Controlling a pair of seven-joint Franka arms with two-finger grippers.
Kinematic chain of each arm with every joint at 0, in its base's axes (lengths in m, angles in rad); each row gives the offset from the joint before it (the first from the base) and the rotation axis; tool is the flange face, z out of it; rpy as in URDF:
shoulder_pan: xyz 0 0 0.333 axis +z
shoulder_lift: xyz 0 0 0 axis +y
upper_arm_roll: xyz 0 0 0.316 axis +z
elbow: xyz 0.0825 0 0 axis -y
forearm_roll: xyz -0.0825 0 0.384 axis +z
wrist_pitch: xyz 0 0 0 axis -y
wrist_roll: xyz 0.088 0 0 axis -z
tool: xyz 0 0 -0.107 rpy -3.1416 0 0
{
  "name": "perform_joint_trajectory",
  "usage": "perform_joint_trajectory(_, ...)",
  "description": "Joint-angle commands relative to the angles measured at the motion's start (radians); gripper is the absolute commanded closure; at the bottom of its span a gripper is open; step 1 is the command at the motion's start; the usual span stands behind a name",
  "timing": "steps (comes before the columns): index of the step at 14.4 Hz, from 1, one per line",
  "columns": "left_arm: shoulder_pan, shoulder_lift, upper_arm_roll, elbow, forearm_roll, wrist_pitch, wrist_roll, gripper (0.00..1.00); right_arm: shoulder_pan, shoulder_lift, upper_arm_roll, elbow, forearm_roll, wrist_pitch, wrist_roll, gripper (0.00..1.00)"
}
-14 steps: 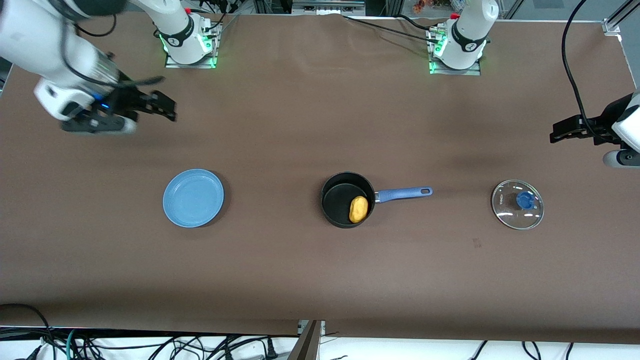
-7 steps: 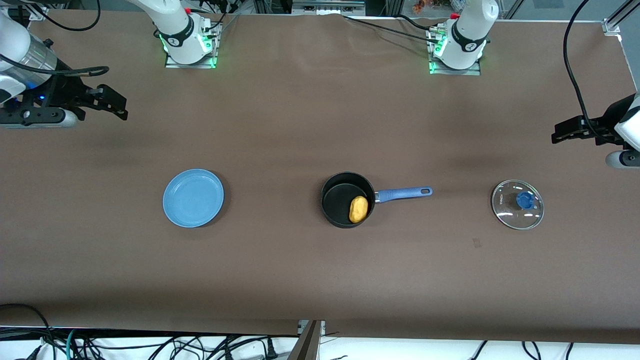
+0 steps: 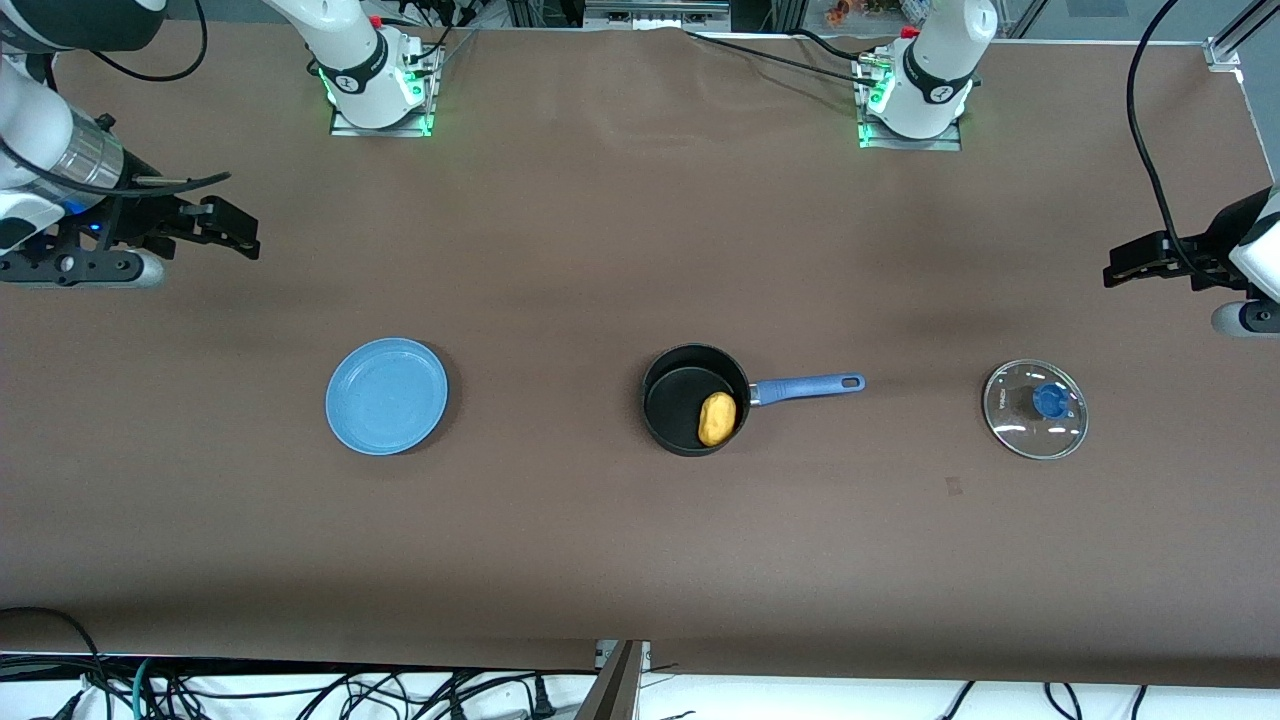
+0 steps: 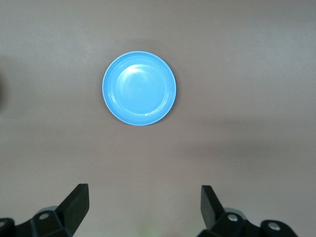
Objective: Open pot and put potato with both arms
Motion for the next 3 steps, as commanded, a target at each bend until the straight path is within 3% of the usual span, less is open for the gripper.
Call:
perform_joint_trajectory(1,-0.005,0.017,0.002,0.04,0.005,-0.026,-0.007,0.0,-0.021,0.012,0.028,0.074,-0.02,-0.036,-0.013,0.0)
perform_joint_trajectory(3,-0.005,0.017,0.002,0.039,0.005,-0.026,-0.007,0.0,-0.023,0.012,0.028,0.076,-0.021,-0.037,-0.015,0.0)
